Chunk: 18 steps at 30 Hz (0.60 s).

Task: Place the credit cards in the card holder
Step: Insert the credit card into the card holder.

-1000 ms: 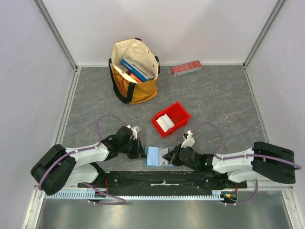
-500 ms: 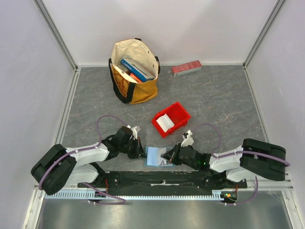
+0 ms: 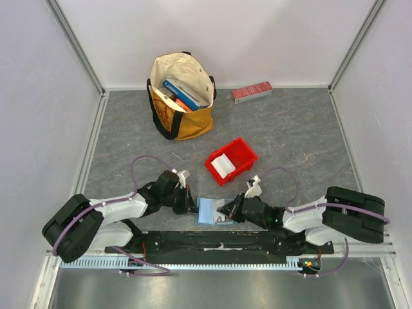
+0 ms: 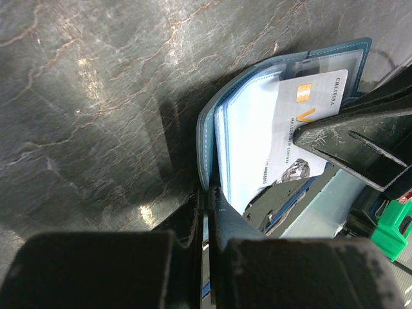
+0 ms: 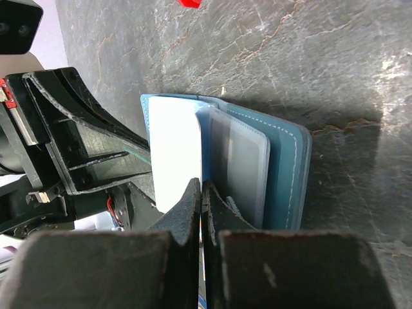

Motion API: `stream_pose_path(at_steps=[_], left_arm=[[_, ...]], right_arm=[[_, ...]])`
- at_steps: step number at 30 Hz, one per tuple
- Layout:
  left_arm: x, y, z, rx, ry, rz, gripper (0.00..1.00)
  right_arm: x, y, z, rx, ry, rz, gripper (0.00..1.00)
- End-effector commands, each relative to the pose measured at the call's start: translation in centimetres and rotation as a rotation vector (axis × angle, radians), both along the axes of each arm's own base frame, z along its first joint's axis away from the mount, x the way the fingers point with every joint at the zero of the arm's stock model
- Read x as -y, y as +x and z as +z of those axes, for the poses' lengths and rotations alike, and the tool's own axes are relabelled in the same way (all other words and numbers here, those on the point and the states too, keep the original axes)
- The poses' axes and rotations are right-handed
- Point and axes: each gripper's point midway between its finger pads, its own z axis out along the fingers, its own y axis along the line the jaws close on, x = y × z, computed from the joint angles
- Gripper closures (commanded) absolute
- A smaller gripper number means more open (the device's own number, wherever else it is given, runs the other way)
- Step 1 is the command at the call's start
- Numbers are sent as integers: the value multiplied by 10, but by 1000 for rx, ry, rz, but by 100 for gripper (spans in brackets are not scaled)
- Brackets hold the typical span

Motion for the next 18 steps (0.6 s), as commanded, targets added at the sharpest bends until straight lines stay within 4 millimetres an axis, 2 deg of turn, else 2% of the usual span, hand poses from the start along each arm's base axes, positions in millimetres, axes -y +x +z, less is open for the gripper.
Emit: stream_pose_path(at_steps=[1,4,12,18], left_arm=[[-3,-1,-4,-5,7,19,98],[-3,-3,-4,-5,4,19,98],[0,-2,-1,-6,-22,26,98],[1,-2,-2,-5,-22,26,98]], right_arm=[[13,9,-4,25,-61,-46,100],[12,7,-8,11,-67,-41,100],[-7,-3,-16,-48,-67,26,100],[-10,-8,-21,-72,-78,50,98]])
